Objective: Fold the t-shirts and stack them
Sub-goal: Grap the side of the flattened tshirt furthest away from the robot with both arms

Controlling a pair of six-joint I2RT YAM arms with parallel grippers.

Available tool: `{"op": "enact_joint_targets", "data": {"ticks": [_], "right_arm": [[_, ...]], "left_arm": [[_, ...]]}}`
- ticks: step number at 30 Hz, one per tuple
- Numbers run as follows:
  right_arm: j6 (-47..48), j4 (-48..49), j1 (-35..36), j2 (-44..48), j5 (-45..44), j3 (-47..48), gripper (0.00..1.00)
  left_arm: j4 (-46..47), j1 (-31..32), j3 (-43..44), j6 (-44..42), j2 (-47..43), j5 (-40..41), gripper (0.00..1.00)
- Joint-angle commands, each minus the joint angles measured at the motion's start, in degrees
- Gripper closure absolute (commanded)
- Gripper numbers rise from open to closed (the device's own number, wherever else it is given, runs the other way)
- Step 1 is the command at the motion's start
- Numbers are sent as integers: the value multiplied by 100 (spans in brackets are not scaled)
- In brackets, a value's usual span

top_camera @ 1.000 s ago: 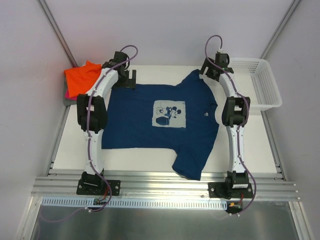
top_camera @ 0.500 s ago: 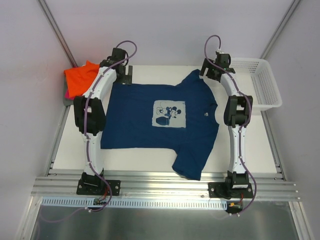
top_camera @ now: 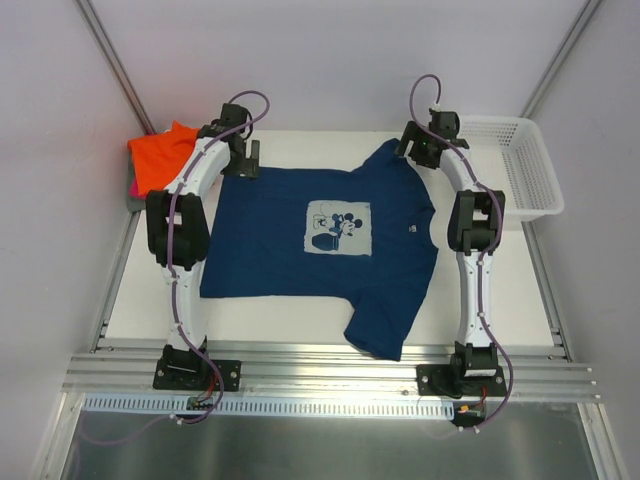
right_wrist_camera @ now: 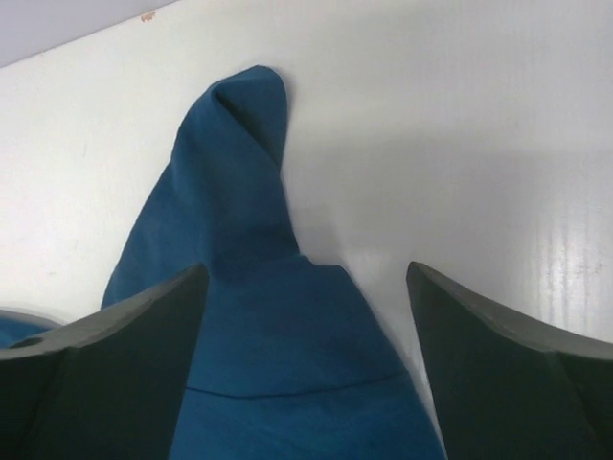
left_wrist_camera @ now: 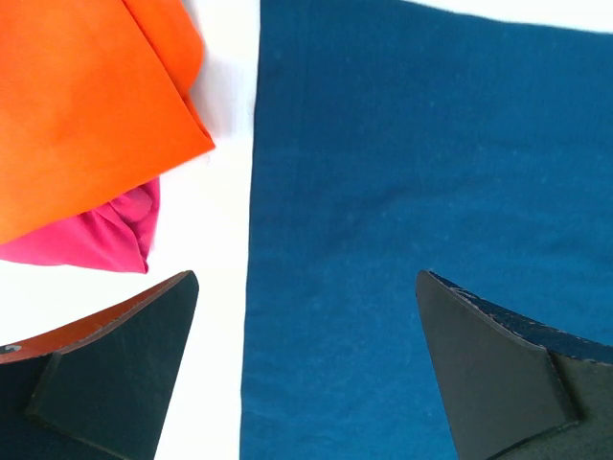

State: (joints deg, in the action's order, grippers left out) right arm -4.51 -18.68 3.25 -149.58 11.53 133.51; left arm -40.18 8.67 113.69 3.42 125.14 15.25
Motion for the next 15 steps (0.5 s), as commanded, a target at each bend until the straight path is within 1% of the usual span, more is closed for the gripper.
{"op": "enact_joint_targets", "data": {"ticks": [1,3,7,10,13,15], "right_arm": [[-216,48,167,25,148,289,13],[-304,92,255,-10,192,359,19],[-436,224,343,-115,306,430,20],[-436,242,387,-124,332,412,25],[-445,198,370,-72,280,342,25],[-445,163,344,-10,236,263,24]], "left_arm": [[-16,56,-48,-43,-429,5,1],[-16,65,-92,-52,-438,49,1],[-7,-58,-58,27,-272,110,1],[19,-233,214,-52,88,93,1],[46,-400,697,-166,519,-407,1],[81,-462,1101,-219,844,-645,4]]}}
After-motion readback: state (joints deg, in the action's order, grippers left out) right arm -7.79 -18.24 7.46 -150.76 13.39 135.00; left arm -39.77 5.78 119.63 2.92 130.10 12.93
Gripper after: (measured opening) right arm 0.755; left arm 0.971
